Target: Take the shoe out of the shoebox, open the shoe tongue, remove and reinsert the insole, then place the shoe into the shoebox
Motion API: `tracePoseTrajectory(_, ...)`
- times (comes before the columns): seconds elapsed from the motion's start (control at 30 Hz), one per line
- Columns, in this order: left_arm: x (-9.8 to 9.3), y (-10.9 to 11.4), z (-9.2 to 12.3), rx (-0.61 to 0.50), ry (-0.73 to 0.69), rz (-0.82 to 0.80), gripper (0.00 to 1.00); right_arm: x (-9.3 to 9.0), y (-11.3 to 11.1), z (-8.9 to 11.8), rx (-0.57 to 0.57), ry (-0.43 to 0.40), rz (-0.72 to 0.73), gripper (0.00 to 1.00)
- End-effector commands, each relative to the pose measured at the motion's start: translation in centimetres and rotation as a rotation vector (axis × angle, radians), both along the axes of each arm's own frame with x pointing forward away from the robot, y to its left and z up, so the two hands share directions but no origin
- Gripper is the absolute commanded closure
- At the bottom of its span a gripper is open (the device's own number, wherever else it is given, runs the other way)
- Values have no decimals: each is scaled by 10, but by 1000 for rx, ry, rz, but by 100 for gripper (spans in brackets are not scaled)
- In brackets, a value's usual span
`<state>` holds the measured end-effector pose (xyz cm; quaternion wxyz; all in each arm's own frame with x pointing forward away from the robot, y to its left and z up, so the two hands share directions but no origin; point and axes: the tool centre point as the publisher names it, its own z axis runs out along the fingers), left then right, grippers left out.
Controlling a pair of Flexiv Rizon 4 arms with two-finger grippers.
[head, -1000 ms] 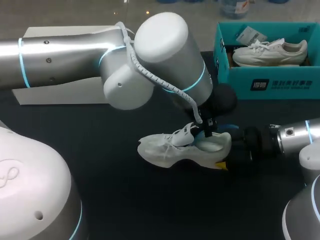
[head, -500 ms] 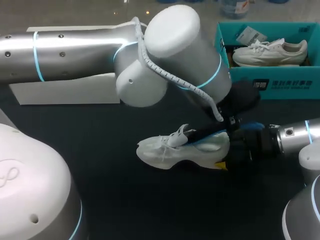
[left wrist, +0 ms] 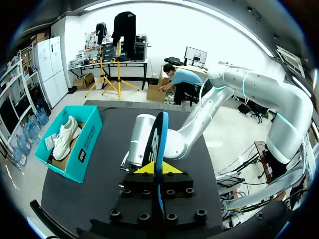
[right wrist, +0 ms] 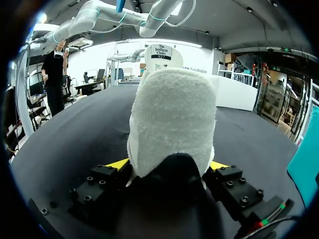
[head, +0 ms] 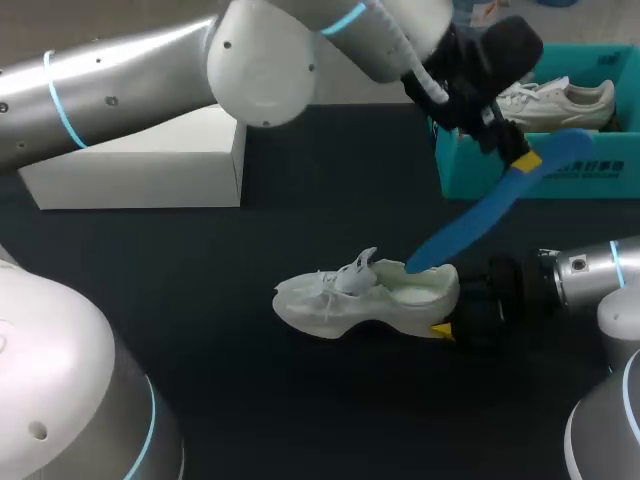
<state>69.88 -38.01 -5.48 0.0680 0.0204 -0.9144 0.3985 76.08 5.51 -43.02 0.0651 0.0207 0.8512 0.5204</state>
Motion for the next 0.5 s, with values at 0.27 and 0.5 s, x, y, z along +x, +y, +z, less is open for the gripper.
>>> tracePoseTrajectory(0.27, 21, 46, 27, -119, 128, -83, 100, 1, 2, -4, -4, 1, -1, 100)
tracePoseTrajectory(0.5, 21, 46, 27, -119, 128, -83, 100, 1, 2, -4, -4, 1, -1, 100)
